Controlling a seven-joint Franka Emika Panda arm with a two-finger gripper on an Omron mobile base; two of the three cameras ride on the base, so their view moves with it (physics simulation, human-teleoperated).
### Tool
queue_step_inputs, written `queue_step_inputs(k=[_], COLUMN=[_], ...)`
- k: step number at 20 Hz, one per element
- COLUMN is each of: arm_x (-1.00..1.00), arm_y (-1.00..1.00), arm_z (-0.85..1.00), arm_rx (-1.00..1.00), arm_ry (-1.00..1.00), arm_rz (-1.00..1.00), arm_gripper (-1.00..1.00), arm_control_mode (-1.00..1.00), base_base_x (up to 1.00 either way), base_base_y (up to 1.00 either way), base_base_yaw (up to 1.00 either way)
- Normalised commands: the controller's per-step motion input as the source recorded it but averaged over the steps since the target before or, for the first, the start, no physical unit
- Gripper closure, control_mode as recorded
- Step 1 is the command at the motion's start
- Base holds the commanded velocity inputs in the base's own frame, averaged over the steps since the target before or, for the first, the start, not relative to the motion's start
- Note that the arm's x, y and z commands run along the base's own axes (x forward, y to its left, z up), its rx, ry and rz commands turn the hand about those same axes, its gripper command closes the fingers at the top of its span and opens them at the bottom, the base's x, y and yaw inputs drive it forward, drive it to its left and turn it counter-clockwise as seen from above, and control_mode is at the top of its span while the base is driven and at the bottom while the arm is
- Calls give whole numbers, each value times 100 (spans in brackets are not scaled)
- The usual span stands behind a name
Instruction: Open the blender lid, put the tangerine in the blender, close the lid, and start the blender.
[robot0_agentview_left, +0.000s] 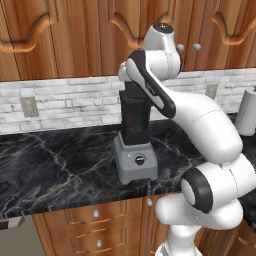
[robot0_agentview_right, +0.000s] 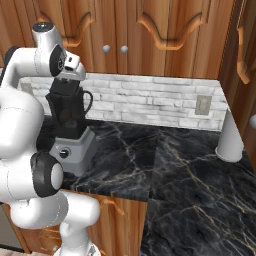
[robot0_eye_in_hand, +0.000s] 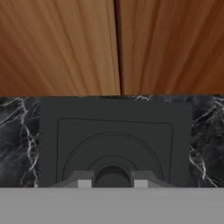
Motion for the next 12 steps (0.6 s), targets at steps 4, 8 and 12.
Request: queue_step_inputs(k=[4,8,12], arm_x=[0,0,-11], arm_y=[16,14,13], arm_z=[-2,0,0], arm_rx=[-13,-10,-7], arm_ry=[6,4,3], arm_rz=[0,0,-3], arm_gripper=[100,100,100], arm_control_mode=[-100,-100,-100], base_base_x=[0,0,0], base_base_y=[0,0,0], base_base_yaw=[0,0,0])
